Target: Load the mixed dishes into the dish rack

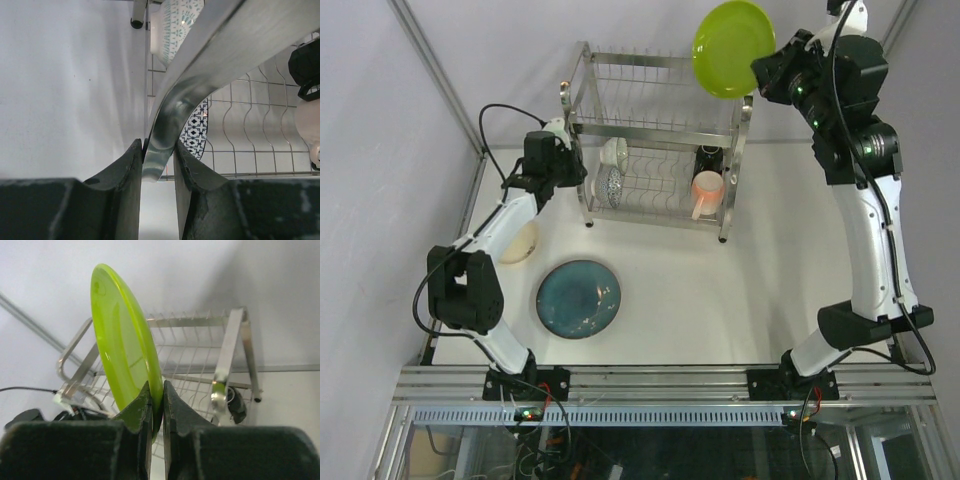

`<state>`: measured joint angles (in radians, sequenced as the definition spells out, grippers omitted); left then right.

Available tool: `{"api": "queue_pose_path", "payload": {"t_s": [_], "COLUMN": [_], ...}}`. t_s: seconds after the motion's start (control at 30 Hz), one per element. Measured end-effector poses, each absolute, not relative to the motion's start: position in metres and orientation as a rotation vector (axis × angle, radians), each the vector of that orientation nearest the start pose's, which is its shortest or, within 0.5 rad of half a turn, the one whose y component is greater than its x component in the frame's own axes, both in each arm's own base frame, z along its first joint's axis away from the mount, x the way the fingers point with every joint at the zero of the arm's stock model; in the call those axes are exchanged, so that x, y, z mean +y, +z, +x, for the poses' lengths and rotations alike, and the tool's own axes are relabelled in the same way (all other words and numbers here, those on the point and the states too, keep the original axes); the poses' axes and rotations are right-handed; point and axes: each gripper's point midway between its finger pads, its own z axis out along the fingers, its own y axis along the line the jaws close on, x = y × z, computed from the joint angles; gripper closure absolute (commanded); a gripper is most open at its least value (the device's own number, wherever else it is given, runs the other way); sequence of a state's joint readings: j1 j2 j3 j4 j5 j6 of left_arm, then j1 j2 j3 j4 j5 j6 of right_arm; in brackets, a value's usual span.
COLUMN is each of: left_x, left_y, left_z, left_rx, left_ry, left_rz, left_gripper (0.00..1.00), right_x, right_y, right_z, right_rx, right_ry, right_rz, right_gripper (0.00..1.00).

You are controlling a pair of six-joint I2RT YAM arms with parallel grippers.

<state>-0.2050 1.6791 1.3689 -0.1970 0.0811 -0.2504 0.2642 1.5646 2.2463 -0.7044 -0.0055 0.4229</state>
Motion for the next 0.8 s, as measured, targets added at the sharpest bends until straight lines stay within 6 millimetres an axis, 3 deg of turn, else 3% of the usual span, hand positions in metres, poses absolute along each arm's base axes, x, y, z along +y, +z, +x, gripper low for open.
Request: {"api": "queue_pose_path", "payload": {"t_s": [0.33,0.7,0.8], "left_x": [-0.128,-0.143,-0.145], "left_y": [0.203,0.202,0.202], "left_z": [0.477,0.448,0.445], "left_rx": [2.091,2.111,2.113], "left_ry": [-0.297,-0.282,-0.277], "left_rz": [-0.012,-0.012,-0.021], "left_gripper": [0.80,0.82,0.75], "right_x": [0.114,0.111,0.111], "right_y": [0.523,0.499,0.492], "right_z": [0.429,0.455,0.460], "right_rx": [1.624,1.667,1.679], "right_ry": [0.293,-0.011,-0.085], "right_rz": [0.171,0.180,0.169], "right_gripper": [1.00,1.00,1.00]}}
